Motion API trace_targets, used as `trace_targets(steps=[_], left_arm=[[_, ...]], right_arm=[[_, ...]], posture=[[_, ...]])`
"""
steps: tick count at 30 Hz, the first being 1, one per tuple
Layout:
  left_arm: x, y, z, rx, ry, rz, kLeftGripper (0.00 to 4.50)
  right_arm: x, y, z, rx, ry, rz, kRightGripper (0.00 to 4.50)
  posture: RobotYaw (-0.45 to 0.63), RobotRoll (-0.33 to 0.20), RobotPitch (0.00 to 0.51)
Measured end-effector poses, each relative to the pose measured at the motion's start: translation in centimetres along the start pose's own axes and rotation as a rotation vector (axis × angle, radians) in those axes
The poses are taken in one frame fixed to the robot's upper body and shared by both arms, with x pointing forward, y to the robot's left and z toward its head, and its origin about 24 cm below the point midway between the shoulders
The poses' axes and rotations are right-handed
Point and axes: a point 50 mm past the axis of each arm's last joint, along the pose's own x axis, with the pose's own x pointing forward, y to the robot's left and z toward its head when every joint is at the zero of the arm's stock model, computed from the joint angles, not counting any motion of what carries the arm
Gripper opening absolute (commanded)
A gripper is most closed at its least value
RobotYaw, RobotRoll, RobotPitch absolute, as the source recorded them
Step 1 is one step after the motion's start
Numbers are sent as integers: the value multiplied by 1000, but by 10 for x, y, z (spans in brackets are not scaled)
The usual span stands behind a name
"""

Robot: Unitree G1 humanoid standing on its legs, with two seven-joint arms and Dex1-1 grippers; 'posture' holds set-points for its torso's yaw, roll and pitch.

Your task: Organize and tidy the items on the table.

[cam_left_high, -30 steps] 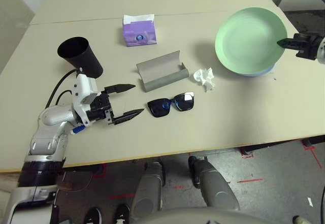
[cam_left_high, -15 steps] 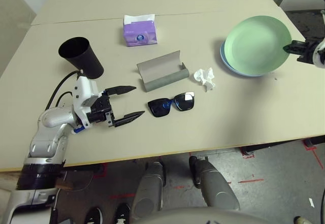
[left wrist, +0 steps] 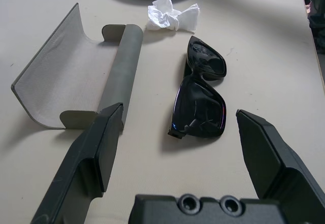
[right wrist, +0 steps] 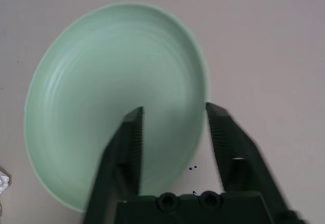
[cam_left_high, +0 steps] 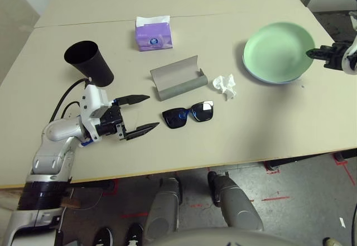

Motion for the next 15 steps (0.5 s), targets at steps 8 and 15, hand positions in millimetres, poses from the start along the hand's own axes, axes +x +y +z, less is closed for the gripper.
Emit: trace_targets(steps=[8, 15], left_arm=[[5, 1, 1, 4, -12, -4, 4500], [4, 6, 1, 2, -11, 4, 4500]], right_arm=[[-10, 0, 11, -59, -18, 27, 4461], [-74, 7, -3, -426, 1, 128, 4461]], posture=[[-134, 0, 229], [-163, 0, 250]])
